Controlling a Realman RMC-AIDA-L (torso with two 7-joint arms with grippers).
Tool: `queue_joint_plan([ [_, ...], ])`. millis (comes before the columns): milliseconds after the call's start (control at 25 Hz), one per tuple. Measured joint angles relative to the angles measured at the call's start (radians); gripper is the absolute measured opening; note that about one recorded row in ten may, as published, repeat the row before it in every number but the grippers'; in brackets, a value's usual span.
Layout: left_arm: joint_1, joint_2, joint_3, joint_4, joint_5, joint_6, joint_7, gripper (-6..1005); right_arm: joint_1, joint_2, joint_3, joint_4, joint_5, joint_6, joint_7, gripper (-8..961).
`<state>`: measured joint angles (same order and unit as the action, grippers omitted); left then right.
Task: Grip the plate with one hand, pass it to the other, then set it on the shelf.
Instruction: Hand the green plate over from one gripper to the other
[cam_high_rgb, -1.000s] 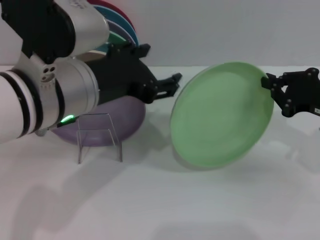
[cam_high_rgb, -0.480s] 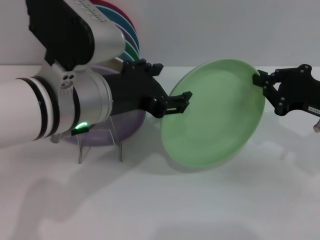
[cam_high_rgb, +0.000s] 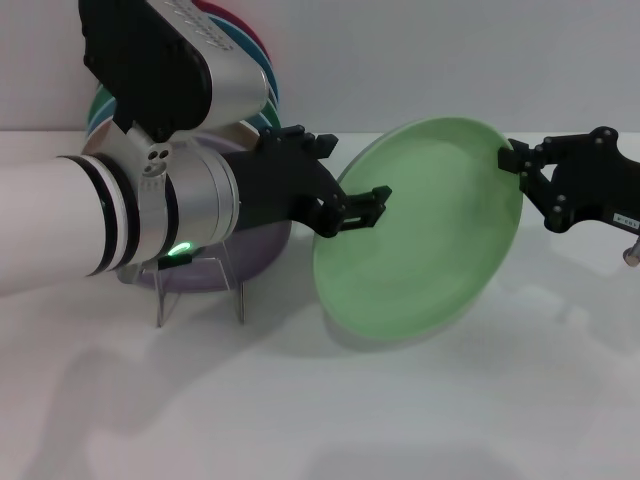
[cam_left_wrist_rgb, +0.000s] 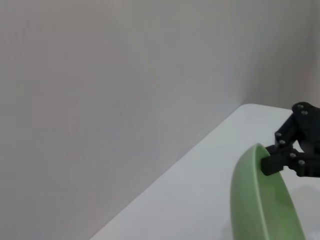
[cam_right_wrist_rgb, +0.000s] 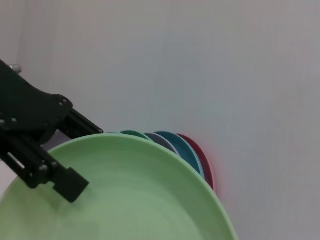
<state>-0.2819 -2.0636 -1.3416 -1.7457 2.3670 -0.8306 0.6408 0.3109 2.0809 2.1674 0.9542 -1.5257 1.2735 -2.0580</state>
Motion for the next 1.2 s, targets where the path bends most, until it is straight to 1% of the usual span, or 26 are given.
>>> queue_joint_plan([
  [120,0.000,0.002,0.000,0.000,0.000,0.008,0.010,670,-0.003,0.000,0.000,0.001,0.007,0.006,0.001,13],
  [360,0.008,-0.001,0.010,0.000,0.000,0.031,0.047,646,-0.002,-0.002,0.000,0.003,0.012,0.017,0.004,13],
  [560,0.021,-0.001,0.023,-0.009,0.000,0.067,0.070,412,-0.001,-0.002,0.000,0.003,0.012,0.021,0.011,14],
  [720,0.029,0.001,0.033,-0.010,0.000,0.103,0.078,284,-0.005,-0.002,0.000,-0.004,0.028,0.034,0.008,14],
  [760,0.034,0.002,0.039,-0.009,-0.001,0.128,0.087,252,-0.012,-0.001,0.001,-0.024,0.063,0.054,-0.002,14],
  [840,0.037,0.002,0.042,-0.008,-0.002,0.142,0.096,188,-0.018,-0.001,0.002,-0.035,0.083,0.071,-0.005,14],
  [920,0.040,0.001,0.045,-0.007,-0.005,0.162,0.112,73,-0.029,0.000,0.006,-0.052,0.123,0.103,-0.015,14],
  [960,0.041,0.001,0.048,-0.005,-0.010,0.178,0.120,73,-0.043,0.000,0.009,-0.073,0.175,0.126,-0.025,14],
  [1040,0.042,0.003,0.053,-0.004,-0.016,0.199,0.132,74,-0.050,0.000,0.009,-0.084,0.202,0.133,-0.027,76],
  [1120,0.047,0.003,0.054,-0.005,-0.023,0.210,0.148,74,-0.069,0.001,0.011,-0.114,0.273,0.140,-0.029,138],
  [1160,0.059,0.002,0.056,-0.009,-0.047,0.231,0.184,74,-0.085,0.003,0.012,-0.156,0.342,0.144,-0.030,169],
  [1200,0.059,0.002,0.056,-0.009,-0.047,0.231,0.184,74,-0.085,0.003,0.012,-0.156,0.342,0.144,-0.030,214],
])
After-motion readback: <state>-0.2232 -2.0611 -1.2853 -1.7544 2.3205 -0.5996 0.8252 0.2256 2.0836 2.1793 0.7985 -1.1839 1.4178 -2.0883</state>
